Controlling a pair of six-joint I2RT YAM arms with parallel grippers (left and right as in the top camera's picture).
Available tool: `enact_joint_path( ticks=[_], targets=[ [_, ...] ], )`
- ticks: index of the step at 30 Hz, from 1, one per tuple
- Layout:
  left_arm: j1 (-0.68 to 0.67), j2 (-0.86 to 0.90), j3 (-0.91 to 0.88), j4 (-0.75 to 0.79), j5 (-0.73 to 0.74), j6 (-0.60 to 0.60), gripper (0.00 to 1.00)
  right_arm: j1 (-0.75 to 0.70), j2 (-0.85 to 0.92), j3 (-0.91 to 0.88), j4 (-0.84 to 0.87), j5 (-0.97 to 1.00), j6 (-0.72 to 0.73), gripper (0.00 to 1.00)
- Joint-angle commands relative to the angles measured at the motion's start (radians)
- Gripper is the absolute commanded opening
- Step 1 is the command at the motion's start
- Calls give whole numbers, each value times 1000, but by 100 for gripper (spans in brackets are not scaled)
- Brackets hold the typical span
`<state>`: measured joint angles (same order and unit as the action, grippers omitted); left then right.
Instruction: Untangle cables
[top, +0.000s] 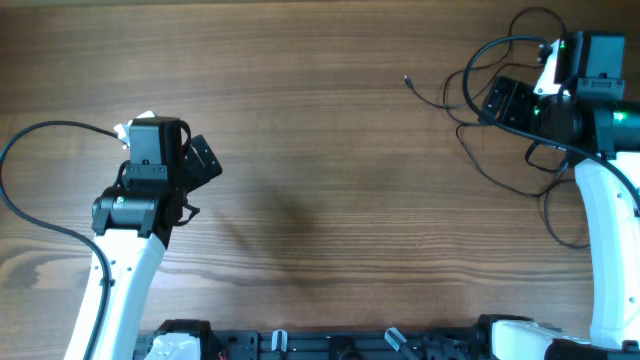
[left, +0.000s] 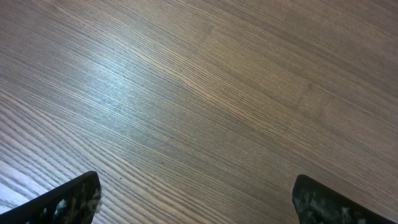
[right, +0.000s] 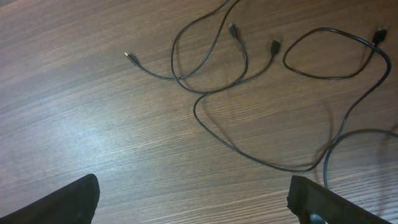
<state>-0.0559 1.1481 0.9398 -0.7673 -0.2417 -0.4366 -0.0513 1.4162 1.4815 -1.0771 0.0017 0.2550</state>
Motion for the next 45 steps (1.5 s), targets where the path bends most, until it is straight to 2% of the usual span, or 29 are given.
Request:
enact_joint_path(
  ticks=[1,12,14,16,20,23,27,30,37,39,43,45],
  targets=[
    [6,-3,-1,-1,-2,-17,100,2,0,-4,3,20,-16,100],
    [7,-8,-3,0,-33,-16,100,2,0,-4,3,20,-16,100],
    [7,-37,-8,-21,-79,-13,100,2,0,-4,3,20,-16,100],
    [7,-99,-45,-16,-56,-15,100,2,0,-4,3,20,-16,100],
    [6,-254,-215,193,57,-17,100,2,0,-4,3,20,-16,100],
    [6,-396,-395,478,154,-17,100,2,0,-4,3,20,-17,100],
    [6,-576,-635,832,200,-49,100,2,0,-4,3,20,-16,100],
    [6,-700,-742,929,200,-70,100,2,0,-4,3,20,-16,100],
    [6,-1041,-925,962,166,-70,100,2,0,-4,3,20,-16,100],
    [7,-1152,-934,851,166,-70,100,2,0,-4,3,20,-16,100],
    [8,-1145,-934,723,162,-69,100,2,0,-4,3,20,-16,100],
    [8,-1145,-934,695,197,0,100,2,0,-4,3,20,-16,100]
  ],
)
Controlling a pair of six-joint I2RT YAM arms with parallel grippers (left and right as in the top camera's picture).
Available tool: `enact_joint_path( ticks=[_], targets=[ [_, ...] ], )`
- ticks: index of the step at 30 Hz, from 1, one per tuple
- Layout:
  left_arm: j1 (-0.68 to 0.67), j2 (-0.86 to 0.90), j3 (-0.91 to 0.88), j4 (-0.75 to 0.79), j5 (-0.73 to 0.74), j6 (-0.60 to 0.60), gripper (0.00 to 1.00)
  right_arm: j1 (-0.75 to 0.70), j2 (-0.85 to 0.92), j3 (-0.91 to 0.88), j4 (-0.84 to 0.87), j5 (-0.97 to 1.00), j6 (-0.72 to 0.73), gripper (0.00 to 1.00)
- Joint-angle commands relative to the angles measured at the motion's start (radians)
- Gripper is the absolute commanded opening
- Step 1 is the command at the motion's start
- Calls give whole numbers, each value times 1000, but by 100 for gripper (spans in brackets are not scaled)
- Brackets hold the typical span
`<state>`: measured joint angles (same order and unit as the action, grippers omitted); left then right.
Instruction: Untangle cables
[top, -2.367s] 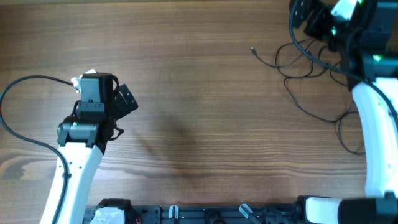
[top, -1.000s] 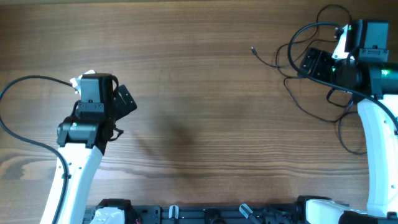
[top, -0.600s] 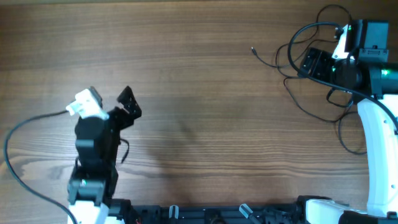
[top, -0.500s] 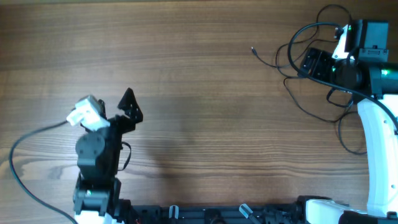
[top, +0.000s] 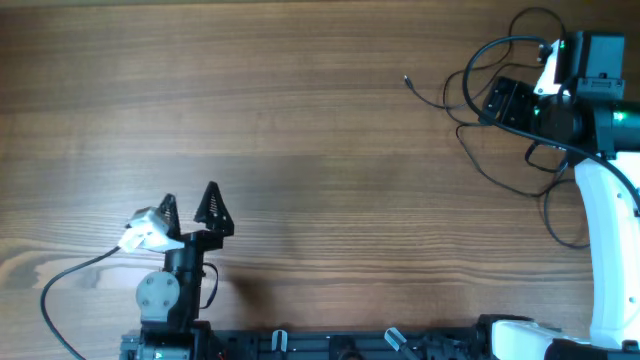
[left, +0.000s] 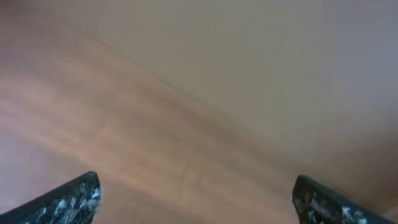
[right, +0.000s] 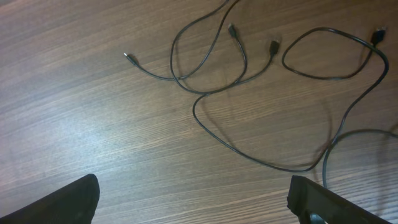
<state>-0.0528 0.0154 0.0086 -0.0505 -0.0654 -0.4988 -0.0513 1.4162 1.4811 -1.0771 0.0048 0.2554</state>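
Note:
Thin black cables (top: 470, 105) lie looped over one another at the far right of the wooden table; one loose plug (top: 408, 79) points left. In the right wrist view the cables (right: 214, 115) cross the upper half, with several plug ends (right: 129, 58) showing. My right gripper (right: 196, 200) hovers open just short of the loops, nothing between its fingers; from overhead it (top: 500, 100) sits over the tangle. My left gripper (top: 190, 197) stands open at the front left, far from the cables. Its wrist view is blurred, with both fingertips (left: 71, 200) wide apart.
The wooden table (top: 320, 180) stretches between the arms. The left arm's own grey lead (top: 70, 275) curls on the table beside its base. Black base rails (top: 330, 345) run along the front edge.
My left arm has gone from the mid-left of the table back to the front edge, folded over its base, gripper still open. The right arm and the cables have not moved.

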Motion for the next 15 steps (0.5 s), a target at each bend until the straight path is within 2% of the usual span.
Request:
enact_joint_path(
  ticks=[1,15],
  targets=[
    [5,-13,-3,-23,28,81,100,2,0,-3,3,17,-16,100],
    [5,-13,-3,-21,31,102,100,2,0,-3,3,17,-17,100]
  ],
)
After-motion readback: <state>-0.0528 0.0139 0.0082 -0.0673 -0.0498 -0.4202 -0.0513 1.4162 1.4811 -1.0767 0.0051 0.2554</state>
